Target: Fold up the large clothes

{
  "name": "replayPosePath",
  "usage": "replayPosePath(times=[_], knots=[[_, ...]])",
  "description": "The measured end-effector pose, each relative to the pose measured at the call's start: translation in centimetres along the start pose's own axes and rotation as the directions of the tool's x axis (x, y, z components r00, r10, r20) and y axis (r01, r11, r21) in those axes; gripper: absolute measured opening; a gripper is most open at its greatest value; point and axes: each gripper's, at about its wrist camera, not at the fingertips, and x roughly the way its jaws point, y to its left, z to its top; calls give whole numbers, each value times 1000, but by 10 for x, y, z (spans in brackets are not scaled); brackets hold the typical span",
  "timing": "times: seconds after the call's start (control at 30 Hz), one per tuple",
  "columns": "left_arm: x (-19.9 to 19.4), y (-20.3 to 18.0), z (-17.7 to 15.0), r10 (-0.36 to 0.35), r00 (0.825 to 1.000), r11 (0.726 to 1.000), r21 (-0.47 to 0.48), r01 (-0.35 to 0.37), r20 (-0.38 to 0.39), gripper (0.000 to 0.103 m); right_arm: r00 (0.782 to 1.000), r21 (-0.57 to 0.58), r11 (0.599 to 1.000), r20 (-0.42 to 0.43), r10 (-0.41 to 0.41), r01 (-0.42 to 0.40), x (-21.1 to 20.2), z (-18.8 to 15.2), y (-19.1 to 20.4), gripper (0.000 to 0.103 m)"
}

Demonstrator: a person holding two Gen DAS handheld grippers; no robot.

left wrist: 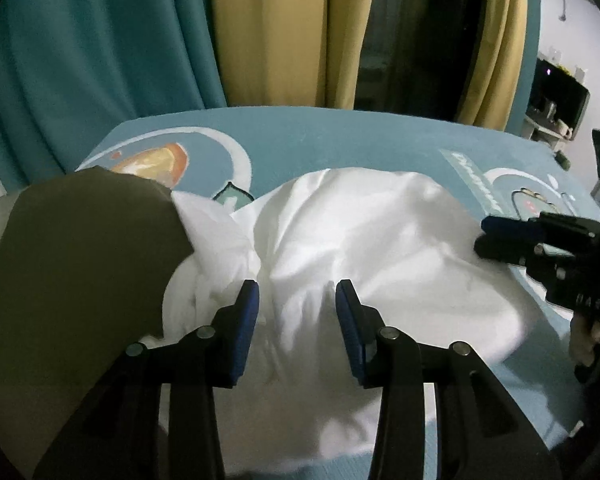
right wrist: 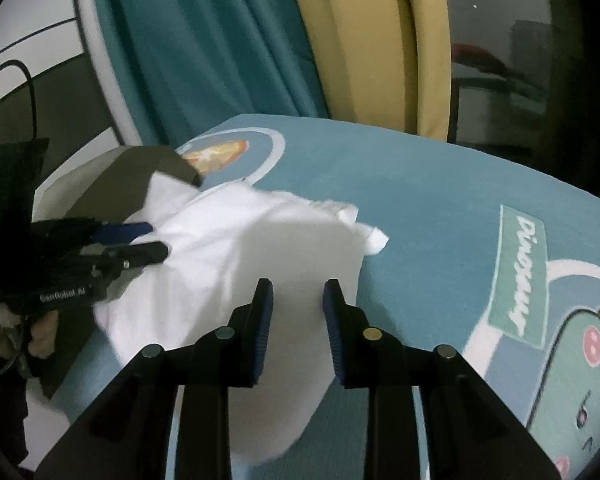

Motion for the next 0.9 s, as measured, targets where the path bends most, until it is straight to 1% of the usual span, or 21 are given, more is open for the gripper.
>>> replayPosePath(times=[0.03,0.1,0.2,0.27,0.33,0.43,0.57,0.63,0.8,0.9], knots=[[-2,0,-1,-1,1000,1000,-3,1,-4,42,1000,-13,1000,-12,5,-5,-1,-5,3,42],[-1,1,-8,-3,1000,1000,-15,2,-19,42,999,-25,1000,-29,-14,13,-1,-15,6,47],[3,9,-17,-20,999,998,-58,18,-33,46,999,-5,1000,-43,-16,16,2,-23,3,52],[2,11,-21,-13,999,998,-70,11,-32,47,999,4,1000,-47,-26,26,2,-28,2,57],[0,13,-23,12,999,997,-74,-15,-36,47,999,11,999,-45,-29,30,-2,-32,2,58],[-6,15,-25,27,999,996,-88,-30,-36,47,999,31,999,-45,-24,25,-7,-35,1,58],[-18,10,-26,14,1000,996,-82,-15,-3,47,998,90,996,-53,17,-12,-18,-41,-5,58],[-26,6,-28,18,1000,997,-74,-17,18,47,998,104,994,-55,23,-17,-23,-44,-7,59],[-38,-6,-30,22,998,996,-85,-18,51,47,998,105,994,-55,-2,8,-36,-51,-10,67],[-42,-12,-34,9,998,995,-102,-2,67,47,998,111,994,-55,-14,20,-44,-57,-13,68]])
